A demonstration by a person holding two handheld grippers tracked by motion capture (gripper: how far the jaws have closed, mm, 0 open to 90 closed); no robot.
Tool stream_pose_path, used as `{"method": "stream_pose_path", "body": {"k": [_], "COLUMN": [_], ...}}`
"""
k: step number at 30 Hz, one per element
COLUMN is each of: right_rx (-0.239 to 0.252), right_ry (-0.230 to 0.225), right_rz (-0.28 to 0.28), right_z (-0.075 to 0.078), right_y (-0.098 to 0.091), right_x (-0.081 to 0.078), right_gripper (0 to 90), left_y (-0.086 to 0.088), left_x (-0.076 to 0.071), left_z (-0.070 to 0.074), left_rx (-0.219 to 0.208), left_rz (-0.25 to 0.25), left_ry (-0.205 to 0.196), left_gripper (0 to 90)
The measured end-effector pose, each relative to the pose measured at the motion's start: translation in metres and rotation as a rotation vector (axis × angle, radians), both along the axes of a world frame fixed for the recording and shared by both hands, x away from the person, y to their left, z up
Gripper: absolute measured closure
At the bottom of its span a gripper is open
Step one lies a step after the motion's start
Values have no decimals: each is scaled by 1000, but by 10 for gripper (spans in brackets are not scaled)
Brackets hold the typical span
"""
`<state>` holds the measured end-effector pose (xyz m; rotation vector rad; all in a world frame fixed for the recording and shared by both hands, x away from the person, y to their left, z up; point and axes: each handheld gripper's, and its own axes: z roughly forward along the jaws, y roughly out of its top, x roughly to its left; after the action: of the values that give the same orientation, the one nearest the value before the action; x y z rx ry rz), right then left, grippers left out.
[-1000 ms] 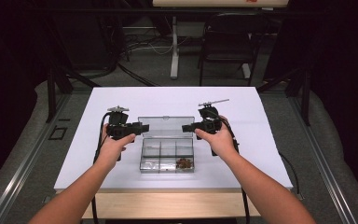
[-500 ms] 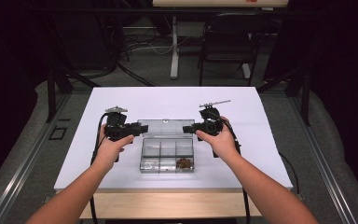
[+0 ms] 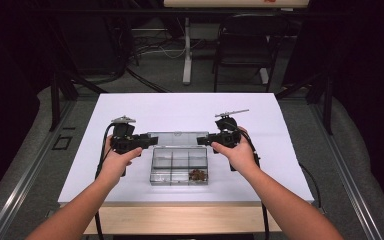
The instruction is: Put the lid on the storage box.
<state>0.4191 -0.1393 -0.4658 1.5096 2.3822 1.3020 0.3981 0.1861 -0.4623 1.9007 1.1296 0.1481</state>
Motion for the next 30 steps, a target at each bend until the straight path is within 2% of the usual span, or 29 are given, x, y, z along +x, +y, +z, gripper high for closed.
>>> {"method": "stream_pose_path", "body": {"k": [17, 23, 30], "right_rx": [7, 12, 18], "right_ry": [-8, -13, -15], "right_rz": [17, 29, 34], "right_z": [0, 1, -2], "right_y": [-2, -5, -9], "right_x": [-12, -19, -26], "right_gripper": [487, 487, 487], "left_y": [2, 3, 5], "left_x": [-13, -19, -26], "left_z": [-2, -3, -3], "left_rx": [-6, 4, -9], "left_rz": [-16, -27, -33], "left_ry": [-7, -13, -17], "left_gripper": [578, 578, 578]}}
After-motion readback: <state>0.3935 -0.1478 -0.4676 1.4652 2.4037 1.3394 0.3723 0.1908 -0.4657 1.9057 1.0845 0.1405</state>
